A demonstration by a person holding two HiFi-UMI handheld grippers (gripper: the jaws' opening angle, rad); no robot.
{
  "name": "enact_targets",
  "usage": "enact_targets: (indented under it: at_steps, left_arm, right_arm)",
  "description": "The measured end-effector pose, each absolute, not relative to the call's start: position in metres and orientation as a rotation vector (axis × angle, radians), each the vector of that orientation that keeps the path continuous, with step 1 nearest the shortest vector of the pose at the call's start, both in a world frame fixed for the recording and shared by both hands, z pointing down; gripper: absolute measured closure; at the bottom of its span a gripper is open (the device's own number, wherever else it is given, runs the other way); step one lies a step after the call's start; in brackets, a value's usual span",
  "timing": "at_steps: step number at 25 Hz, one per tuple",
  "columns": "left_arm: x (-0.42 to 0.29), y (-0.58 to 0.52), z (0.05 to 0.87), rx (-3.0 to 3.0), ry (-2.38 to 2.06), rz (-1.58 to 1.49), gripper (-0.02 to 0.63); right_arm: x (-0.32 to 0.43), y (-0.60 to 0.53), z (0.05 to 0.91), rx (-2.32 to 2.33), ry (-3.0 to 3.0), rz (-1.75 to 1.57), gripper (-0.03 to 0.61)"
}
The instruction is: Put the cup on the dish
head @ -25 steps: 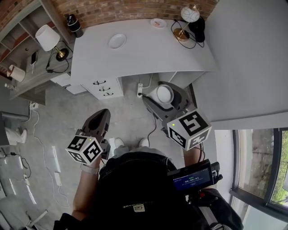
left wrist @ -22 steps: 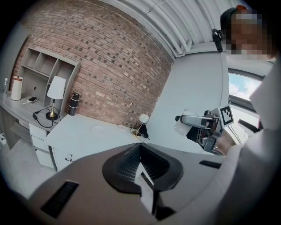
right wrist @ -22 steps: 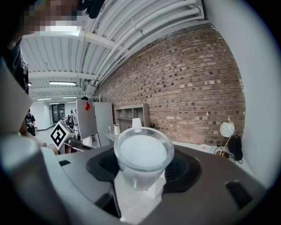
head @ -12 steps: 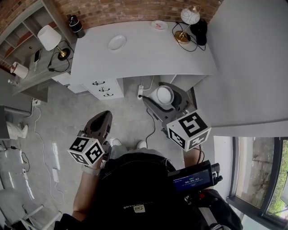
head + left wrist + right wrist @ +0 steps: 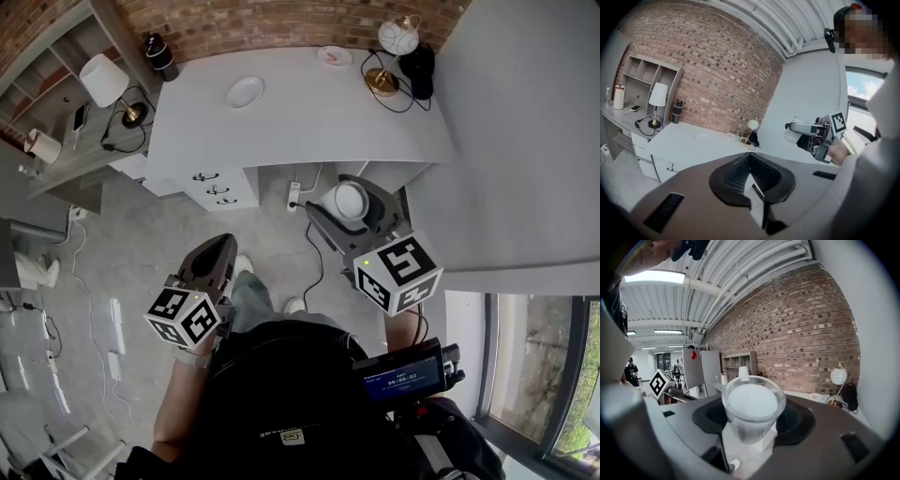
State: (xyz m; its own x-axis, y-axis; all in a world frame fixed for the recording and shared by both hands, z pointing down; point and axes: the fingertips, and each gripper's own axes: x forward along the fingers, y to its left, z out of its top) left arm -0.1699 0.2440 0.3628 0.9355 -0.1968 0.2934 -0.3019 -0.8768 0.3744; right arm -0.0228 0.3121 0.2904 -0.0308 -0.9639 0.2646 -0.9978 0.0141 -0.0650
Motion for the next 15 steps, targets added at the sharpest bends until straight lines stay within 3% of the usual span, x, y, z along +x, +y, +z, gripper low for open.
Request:
enact_targets:
  at_steps: [15]
  left_arm:
    - [-0.135,0.154,0.366,2.661,-0.308,0.336,0.609]
  right_arm:
    - [0.020,0.243,0.295,2.174,-2.025,0.389,0.308]
